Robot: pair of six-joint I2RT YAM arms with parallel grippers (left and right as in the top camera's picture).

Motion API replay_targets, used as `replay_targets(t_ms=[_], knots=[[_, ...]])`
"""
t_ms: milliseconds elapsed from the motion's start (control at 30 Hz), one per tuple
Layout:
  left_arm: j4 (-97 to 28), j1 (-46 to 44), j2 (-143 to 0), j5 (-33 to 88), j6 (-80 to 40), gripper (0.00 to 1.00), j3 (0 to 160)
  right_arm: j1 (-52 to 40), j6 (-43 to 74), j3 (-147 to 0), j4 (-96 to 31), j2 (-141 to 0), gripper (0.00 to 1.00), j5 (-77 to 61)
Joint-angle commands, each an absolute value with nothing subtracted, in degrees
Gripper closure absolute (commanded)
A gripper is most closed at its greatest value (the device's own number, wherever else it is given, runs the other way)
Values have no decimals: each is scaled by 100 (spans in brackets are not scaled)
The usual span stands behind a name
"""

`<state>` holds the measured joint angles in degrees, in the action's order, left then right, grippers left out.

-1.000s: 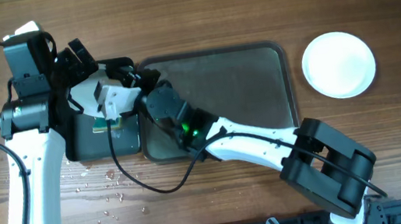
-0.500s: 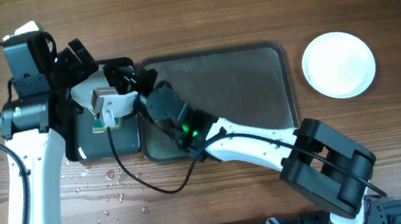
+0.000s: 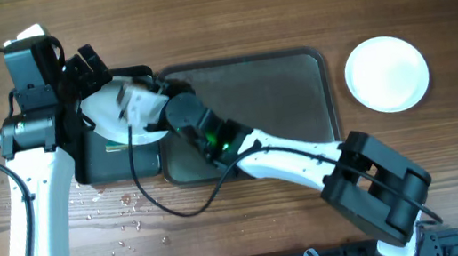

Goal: Clean dirty plates on tray and stack at the side
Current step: 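Hold the plate tilted over the black tray with the right gripper, then carry the plate rightward with the right gripper to the plate stack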

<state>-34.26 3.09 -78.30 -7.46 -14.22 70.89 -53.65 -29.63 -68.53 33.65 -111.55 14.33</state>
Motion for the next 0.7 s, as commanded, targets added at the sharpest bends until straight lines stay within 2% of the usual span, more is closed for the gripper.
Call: replay_targets(t_ms=[0, 167, 333, 500, 667], knots=[[-3406, 329, -7850, -757, -1431, 0, 7116, -5120, -480, -6954, 3369, -11218, 96, 1358], [-3406, 329, -7850, -757, -1431, 0, 7116, -4989, 408, -6954, 2976, -11187, 96, 880], [-3409, 329, -7850, -757, -1431, 0, 7116, -4617, 2060, -6954, 2137, -11172, 96, -56], [-3406, 329, -7850, -757, -1431, 0, 7116, -3916, 2757, -6954, 1653, -10984, 96, -1942], [-3406, 329, -7850, -757, -1431, 0, 7116, -2659, 3422, -6954, 1256, -10659, 96, -3990]])
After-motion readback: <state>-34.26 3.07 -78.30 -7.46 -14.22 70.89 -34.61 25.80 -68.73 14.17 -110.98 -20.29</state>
